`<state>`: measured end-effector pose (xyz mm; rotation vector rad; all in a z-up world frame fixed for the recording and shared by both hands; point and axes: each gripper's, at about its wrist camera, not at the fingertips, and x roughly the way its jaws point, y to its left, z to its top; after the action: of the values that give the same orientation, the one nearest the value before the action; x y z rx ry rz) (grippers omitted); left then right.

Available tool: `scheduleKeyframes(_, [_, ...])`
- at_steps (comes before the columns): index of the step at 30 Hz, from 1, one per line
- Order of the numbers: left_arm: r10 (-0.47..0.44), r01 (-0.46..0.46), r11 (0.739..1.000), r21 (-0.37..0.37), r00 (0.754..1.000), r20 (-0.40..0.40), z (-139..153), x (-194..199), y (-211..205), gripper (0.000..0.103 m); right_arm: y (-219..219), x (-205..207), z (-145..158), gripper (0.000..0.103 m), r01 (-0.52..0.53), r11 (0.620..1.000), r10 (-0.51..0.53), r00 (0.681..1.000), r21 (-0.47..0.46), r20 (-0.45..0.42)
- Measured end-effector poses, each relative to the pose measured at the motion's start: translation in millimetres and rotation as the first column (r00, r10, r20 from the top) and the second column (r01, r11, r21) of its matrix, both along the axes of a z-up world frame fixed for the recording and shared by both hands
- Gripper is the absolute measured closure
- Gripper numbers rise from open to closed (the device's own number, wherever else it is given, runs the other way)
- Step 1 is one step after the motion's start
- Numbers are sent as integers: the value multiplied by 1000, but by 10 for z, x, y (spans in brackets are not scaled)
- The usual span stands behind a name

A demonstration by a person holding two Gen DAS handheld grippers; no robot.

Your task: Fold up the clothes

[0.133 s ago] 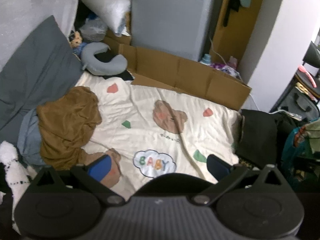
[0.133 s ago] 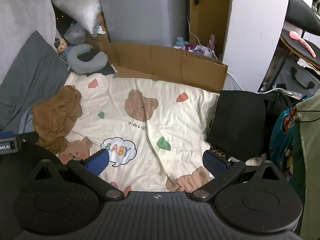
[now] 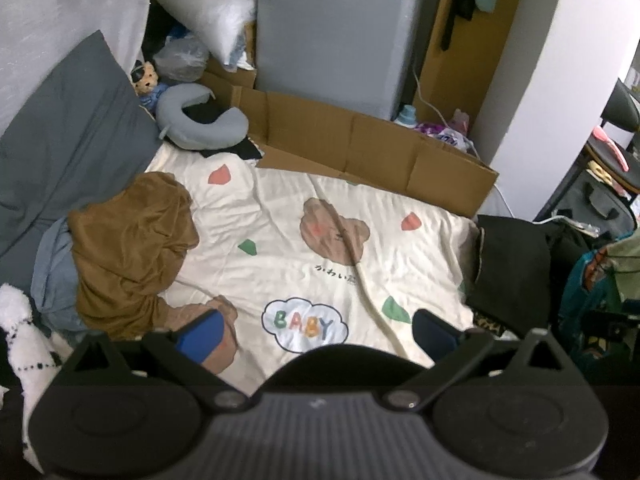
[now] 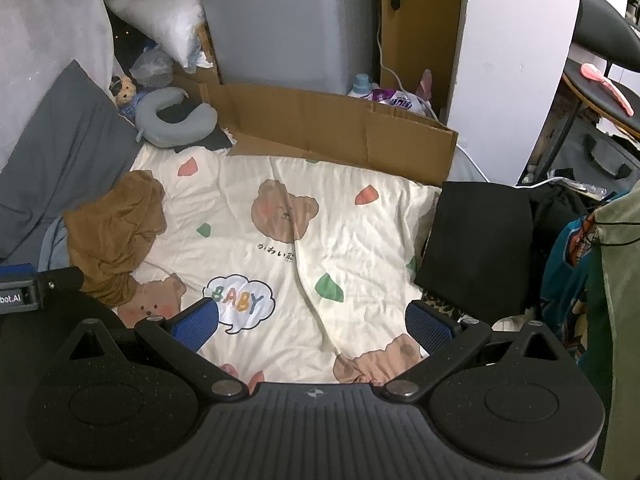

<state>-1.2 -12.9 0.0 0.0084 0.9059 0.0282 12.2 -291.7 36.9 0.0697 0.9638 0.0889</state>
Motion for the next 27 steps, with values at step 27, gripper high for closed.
scheduleKeyframes(27, [-23, 22, 997, -73, 1000, -3, 24, -13, 66, 1, 29, -16, 10, 0, 10, 999, -9, 999, -37, 31])
